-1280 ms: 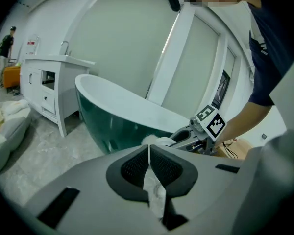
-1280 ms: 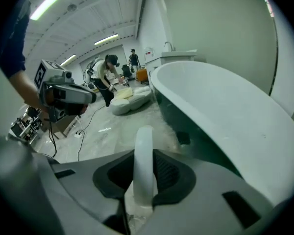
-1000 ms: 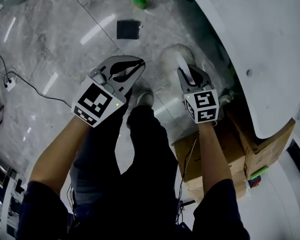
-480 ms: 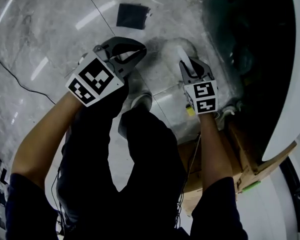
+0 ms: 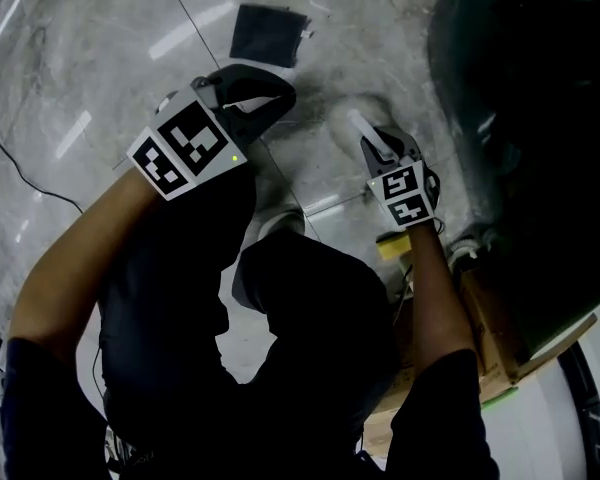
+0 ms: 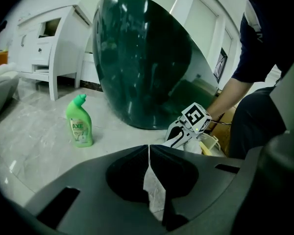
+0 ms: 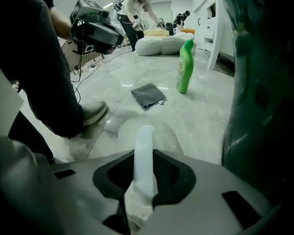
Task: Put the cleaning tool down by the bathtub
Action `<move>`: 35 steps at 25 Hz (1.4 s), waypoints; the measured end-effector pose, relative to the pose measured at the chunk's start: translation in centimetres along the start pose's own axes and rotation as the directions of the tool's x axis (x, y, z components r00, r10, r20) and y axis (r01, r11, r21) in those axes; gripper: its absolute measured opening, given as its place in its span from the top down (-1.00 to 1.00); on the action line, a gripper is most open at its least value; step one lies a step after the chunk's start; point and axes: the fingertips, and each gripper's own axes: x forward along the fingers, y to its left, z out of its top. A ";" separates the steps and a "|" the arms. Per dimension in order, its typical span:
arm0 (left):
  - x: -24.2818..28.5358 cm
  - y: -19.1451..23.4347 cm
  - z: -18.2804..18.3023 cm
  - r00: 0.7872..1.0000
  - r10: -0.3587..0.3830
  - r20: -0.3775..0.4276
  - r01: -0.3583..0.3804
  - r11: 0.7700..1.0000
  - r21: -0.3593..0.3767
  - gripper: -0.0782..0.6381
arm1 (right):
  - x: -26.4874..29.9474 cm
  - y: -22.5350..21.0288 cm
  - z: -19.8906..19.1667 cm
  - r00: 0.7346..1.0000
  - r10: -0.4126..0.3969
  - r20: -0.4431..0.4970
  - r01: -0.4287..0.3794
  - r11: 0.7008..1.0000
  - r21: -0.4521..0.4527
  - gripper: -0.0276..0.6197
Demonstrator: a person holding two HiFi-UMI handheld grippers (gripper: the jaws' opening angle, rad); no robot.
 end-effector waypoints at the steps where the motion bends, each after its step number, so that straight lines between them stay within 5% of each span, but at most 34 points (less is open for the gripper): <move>1: 0.5 0.1 -0.4 1.000 -0.003 -0.004 0.003 1.000 0.002 0.68 | 0.5 0.0 -0.3 1.000 0.004 -0.003 -0.005 1.000 -0.008 0.63; 15: 4.0 0.1 -2.6 0.998 -0.054 -0.037 0.055 0.998 0.037 0.68 | 4.9 -0.2 -3.7 0.995 0.022 -0.094 -0.035 0.990 -0.139 0.63; 25: 4.8 -0.3 -2.2 0.996 -0.077 -0.040 0.079 0.995 0.055 0.68 | 5.4 -0.1 -4.0 0.994 0.012 -0.104 -0.021 0.996 -0.088 0.62; 35: 3.6 0.3 -1.5 0.997 -0.069 -0.030 0.070 0.997 0.033 0.68 | 3.7 0.2 -2.8 0.995 0.040 -0.090 -0.044 0.998 -0.042 0.34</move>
